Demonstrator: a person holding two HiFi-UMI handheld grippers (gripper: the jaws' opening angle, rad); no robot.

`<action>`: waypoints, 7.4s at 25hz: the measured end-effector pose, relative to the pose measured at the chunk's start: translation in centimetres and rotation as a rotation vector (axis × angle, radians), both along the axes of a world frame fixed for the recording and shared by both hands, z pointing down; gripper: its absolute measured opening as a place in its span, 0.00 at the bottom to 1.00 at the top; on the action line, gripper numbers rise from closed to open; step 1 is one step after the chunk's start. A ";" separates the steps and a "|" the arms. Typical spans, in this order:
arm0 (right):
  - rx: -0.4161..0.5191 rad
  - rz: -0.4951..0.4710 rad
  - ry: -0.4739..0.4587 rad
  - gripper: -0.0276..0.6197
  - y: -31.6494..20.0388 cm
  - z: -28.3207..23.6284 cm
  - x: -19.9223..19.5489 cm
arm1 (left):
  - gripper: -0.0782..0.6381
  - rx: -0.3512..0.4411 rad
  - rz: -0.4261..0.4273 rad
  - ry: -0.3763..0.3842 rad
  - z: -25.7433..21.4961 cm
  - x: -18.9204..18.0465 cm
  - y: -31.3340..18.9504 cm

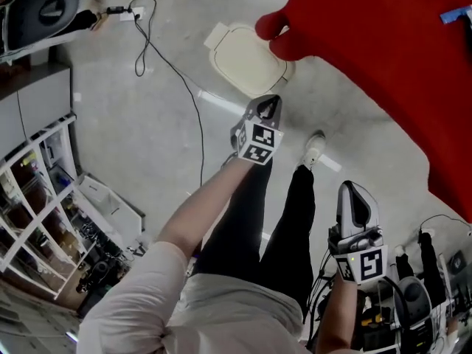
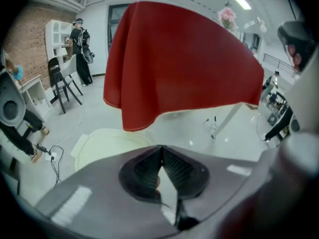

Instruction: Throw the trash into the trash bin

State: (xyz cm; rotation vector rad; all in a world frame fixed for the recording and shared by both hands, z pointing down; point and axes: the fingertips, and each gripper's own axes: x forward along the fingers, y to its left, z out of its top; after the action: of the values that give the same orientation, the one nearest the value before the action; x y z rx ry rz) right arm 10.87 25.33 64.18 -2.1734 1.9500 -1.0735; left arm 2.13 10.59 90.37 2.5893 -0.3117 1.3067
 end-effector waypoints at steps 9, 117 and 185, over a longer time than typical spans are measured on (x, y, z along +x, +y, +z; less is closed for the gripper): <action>-0.033 0.016 -0.073 0.05 1.6 5.6 -1.4 | 0.12 0.008 -0.091 -0.135 9.3 0.0 -0.3; 0.073 0.002 0.175 0.05 -8.8 -26.0 -7.5 | 0.12 0.012 0.103 0.428 -49.8 -9.6 -2.5; -0.295 -0.333 0.304 0.05 -31.9 -11.7 12.6 | 0.12 0.111 -0.701 0.303 -43.6 -10.9 -10.8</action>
State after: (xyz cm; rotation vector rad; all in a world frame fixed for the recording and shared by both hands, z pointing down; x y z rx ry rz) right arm 23.52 -6.62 52.48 -2.3278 2.5031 -1.1980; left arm -8.80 -0.20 46.79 2.3537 -1.1251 0.6567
